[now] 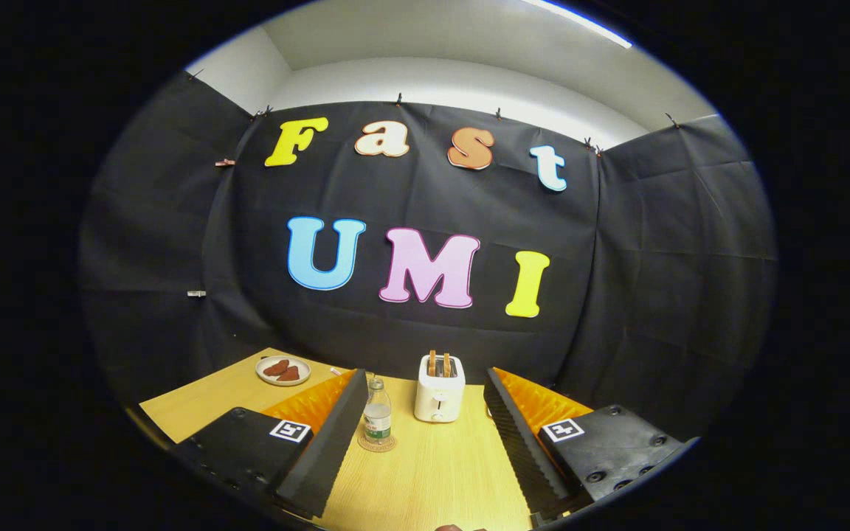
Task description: Take the bottle from table, then pour the juice into the cup, finally place the bottle on the coaster
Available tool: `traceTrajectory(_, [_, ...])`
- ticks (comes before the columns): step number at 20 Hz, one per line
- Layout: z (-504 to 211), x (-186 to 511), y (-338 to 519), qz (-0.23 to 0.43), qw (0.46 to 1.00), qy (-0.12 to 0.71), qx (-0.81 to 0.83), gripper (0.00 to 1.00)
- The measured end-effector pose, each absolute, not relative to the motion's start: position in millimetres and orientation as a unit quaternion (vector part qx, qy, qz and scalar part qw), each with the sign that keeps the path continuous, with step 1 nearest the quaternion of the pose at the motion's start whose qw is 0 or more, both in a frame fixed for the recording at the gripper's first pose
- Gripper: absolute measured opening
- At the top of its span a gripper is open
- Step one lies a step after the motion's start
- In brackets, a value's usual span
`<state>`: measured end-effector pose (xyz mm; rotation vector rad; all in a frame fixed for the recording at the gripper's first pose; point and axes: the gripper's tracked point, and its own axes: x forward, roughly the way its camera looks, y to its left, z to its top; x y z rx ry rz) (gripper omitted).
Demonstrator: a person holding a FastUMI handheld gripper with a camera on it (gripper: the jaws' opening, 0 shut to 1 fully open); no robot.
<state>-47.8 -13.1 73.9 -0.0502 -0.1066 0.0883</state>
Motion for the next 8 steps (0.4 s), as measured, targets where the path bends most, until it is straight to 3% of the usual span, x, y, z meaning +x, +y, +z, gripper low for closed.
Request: traceTrajectory(8, [68, -39, -27, 0.051, 0.994, -0.070, -0.065, 0.98])
